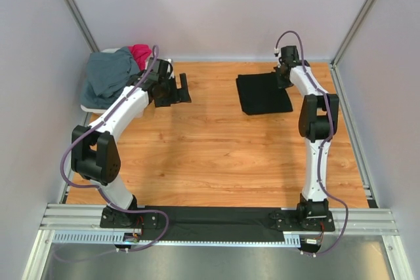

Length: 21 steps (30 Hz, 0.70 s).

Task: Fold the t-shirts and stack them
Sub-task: Neatly place the folded tshirt to the corner

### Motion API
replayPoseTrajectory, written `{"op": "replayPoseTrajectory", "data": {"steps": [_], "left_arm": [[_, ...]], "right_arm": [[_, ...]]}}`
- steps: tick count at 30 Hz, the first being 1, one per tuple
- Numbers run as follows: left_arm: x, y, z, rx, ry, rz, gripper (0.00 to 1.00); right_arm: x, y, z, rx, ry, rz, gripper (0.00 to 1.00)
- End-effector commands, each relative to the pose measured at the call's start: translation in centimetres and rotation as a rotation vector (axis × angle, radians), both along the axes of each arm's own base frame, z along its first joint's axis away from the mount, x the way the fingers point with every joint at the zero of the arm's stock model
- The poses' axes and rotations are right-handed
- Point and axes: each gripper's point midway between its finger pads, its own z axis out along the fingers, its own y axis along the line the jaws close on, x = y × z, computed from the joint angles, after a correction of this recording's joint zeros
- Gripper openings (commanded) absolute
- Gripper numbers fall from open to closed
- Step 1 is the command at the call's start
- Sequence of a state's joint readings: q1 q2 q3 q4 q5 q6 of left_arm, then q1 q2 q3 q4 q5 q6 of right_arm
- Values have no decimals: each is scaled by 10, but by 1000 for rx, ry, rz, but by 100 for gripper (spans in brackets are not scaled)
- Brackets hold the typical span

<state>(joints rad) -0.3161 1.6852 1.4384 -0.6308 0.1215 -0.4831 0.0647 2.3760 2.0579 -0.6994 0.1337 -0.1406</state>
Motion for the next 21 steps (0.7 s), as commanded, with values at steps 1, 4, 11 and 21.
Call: {"op": "replayPoseTrajectory", "data": {"steps": [1,4,11,21], "left_arm": [[1,4,7,14,-11,-12,98],[5,5,7,26,-3,-17,98],[20,5,9,53,20,4,98],[30,5,-1,70,72,39,98]], "right_arm": [[11,-38,6,-142,-4,49,0],[17,-73,6,-187,-14,44,0],[31,-155,9,-238,-44,-78,1],[30,-232,-3,-346,-78,-237,1]]}}
